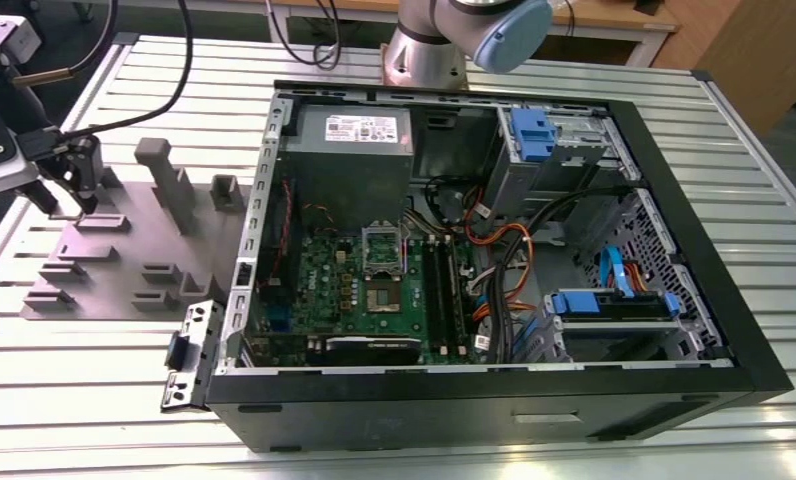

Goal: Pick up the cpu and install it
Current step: 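Pick up the cpu and move it towards the insertion slot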

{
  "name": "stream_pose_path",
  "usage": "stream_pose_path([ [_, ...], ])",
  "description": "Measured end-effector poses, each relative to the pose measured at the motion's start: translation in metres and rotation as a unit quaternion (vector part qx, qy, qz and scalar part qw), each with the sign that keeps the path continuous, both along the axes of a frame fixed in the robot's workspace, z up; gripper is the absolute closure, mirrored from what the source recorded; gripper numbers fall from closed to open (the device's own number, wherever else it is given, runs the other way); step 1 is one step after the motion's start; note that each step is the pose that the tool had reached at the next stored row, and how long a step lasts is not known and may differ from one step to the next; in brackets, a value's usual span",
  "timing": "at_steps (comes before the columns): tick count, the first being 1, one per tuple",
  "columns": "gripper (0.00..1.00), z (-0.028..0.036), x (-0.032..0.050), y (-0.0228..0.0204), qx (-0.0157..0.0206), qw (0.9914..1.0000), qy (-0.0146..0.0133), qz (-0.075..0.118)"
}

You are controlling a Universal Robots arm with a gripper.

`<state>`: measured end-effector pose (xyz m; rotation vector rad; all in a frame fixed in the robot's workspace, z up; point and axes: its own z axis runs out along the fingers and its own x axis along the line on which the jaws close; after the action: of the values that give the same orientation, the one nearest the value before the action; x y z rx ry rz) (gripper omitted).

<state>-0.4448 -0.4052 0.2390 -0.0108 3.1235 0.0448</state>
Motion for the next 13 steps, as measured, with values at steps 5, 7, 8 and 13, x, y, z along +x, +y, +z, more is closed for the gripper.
stream_pose_path([
  [5, 0.53, 0.0015, 0.0000, 0.0000, 0.0000, 1.00000, 0.0000, 0.000],
  [7, 0.53, 0.0017, 0.0000, 0.0000, 0.0000, 1.00000, 0.0000, 0.000],
  [8, 0.53, 0.0019, 0.0000, 0.0000, 0.0000, 1.00000, 0.0001, 0.000],
  [13, 0.53, 0.0119, 0.0000, 0.0000, -0.0003, 1.00000, 0.0000, 0.000],
])
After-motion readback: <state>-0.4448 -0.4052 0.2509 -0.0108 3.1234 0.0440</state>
